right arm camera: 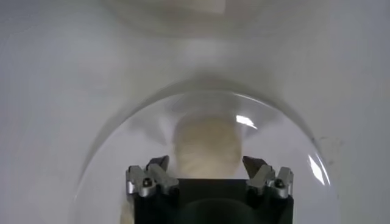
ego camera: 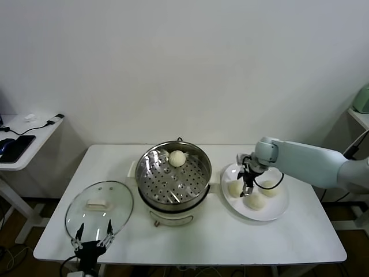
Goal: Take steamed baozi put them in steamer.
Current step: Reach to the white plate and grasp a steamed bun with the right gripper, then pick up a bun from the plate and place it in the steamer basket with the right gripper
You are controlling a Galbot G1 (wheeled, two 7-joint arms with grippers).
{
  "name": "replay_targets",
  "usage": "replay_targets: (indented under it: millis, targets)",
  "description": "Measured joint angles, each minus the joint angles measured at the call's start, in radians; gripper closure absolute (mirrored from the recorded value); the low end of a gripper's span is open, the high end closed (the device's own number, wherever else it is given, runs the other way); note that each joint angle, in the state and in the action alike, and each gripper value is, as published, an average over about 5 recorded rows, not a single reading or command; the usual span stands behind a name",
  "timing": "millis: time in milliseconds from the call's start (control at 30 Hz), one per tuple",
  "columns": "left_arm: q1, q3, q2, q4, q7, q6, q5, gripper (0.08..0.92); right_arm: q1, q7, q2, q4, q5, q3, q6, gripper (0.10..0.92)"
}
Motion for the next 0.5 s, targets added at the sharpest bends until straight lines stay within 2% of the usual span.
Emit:
replay_targets:
  millis: [200, 500]
  targets:
    - [0.003, 0.001, 0.000, -0.001, -0.001, -0.001, 0.000, 0.177, -0.008, -0.003, 0.008, -0.011, -0.006, 0.013, -0.003, 0.362]
    - [0.011, 0.002, -0.007, -0.017, -0.001, -0.001, 0.001, 0.177, 0.024, -0.022, -0.006, 0.012, -0.002, 0.000, -0.009, 0.414]
